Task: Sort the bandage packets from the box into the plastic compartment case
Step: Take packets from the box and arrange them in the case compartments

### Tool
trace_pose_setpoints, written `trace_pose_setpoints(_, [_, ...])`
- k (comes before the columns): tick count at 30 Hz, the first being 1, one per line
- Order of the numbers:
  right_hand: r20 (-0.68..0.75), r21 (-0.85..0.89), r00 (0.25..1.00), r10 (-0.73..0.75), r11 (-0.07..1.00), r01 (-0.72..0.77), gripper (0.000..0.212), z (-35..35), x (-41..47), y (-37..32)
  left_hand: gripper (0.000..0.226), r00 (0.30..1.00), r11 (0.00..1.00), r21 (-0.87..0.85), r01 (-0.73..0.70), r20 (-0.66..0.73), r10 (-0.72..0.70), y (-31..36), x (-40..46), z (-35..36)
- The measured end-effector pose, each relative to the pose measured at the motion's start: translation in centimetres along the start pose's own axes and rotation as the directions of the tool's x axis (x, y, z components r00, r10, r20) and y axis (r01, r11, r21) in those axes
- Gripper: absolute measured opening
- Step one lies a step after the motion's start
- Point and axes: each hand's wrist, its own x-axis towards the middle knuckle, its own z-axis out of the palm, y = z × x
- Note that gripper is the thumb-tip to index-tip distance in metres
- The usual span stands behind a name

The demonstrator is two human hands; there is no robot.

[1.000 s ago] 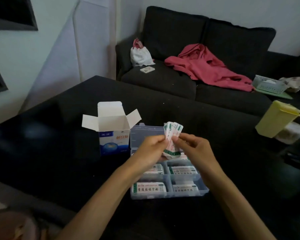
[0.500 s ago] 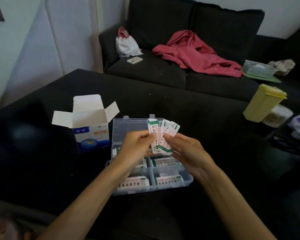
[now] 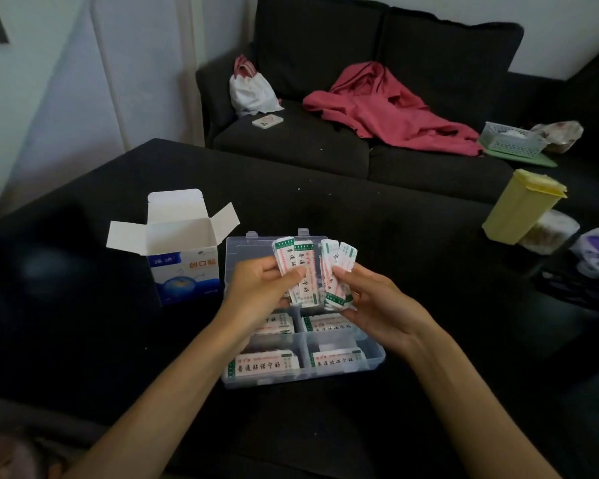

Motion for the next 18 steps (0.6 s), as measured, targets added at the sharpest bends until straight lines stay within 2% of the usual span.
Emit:
trace_pose_setpoints(3, [-0.101, -0.202, 0.991, -0.088, 0.977, 0.066, 0.022, 0.3, 0.2, 0.7, 0.015, 1.000, 1.000, -0.008, 0.030, 0.001, -0.030, -0.1, 0.0, 0.2])
trace_pose_setpoints(8, [-0.125, -0.310, 0.969, -0.215, 0.936, 0.167, 0.018, 1.1, 0.0, 1.2, 0.017, 1.000, 1.000, -0.009, -0.008, -0.014, 0.008, -0.2, -0.2, 0.7])
trace_pose_setpoints(12, [-0.128, -0.351, 0.957, -0.262, 0.914, 0.203, 0.018, 1.5, -0.2, 1.3, 0.012, 0.999, 0.999, -0.028, -0.030, 0.020, 0.031, -0.2, -0.3, 1.2])
trace_pose_setpoints(15, [-0.137, -0.348, 0.956, -0.259, 0.916, 0.198, 0.018, 1.4, -0.3, 1.1, 0.012, 0.998, 0.998, -0.063, 0.017, 0.058, -0.013, 0.0, -0.3, 1.2])
trace_pose_setpoints(18, [-0.111, -0.271, 0.971, -0.211, 0.947, 0.174, 0.017, 1.3, -0.5, 1.1, 0.017, 1.000, 0.998, -0.054, 0.012, 0.005, -0.012, 0.1, -0.3, 1.3])
